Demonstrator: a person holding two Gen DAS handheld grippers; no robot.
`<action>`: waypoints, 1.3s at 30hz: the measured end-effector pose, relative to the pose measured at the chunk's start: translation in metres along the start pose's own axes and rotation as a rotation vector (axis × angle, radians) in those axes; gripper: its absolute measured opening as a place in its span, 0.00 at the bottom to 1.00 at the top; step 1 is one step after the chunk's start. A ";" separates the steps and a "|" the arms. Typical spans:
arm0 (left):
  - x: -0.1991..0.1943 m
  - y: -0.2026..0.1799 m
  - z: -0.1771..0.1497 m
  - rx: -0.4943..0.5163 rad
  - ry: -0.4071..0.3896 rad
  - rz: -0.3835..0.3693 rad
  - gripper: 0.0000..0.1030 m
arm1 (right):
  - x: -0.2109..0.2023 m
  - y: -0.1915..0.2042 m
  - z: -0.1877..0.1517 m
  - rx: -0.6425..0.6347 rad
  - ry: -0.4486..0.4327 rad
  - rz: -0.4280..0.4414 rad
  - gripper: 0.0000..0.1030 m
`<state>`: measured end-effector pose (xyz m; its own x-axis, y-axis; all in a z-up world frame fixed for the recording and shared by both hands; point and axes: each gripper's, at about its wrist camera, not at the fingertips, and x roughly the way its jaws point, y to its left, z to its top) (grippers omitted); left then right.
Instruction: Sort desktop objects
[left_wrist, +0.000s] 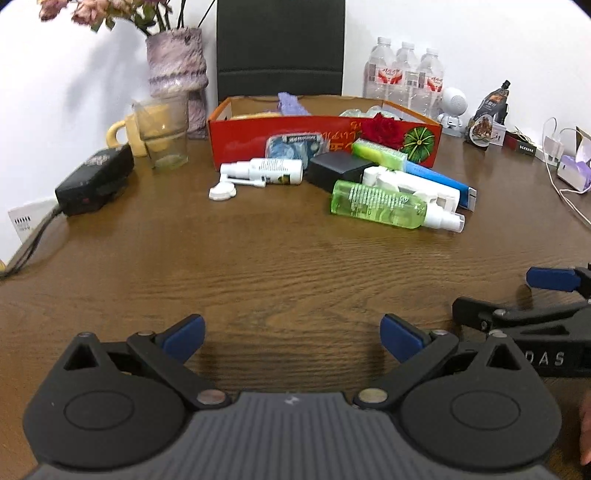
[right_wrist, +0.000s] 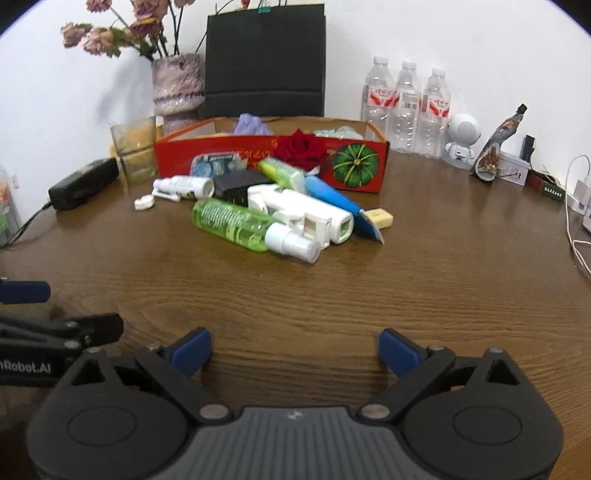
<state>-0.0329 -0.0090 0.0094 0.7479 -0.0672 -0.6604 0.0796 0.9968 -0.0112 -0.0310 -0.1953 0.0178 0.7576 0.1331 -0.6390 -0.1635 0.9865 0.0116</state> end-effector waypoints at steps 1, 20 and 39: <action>0.001 0.001 0.000 -0.006 0.003 -0.003 1.00 | -0.001 0.000 0.000 0.003 -0.002 -0.008 0.96; 0.005 -0.001 -0.006 -0.011 -0.021 0.040 1.00 | 0.004 -0.003 -0.002 0.044 0.016 -0.022 1.00; 0.005 0.001 -0.006 -0.022 -0.023 0.047 1.00 | 0.004 -0.004 -0.001 0.044 0.015 -0.020 1.00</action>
<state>-0.0326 -0.0079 0.0013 0.7652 -0.0213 -0.6435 0.0302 0.9995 0.0028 -0.0284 -0.1989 0.0144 0.7508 0.1117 -0.6510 -0.1198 0.9923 0.0322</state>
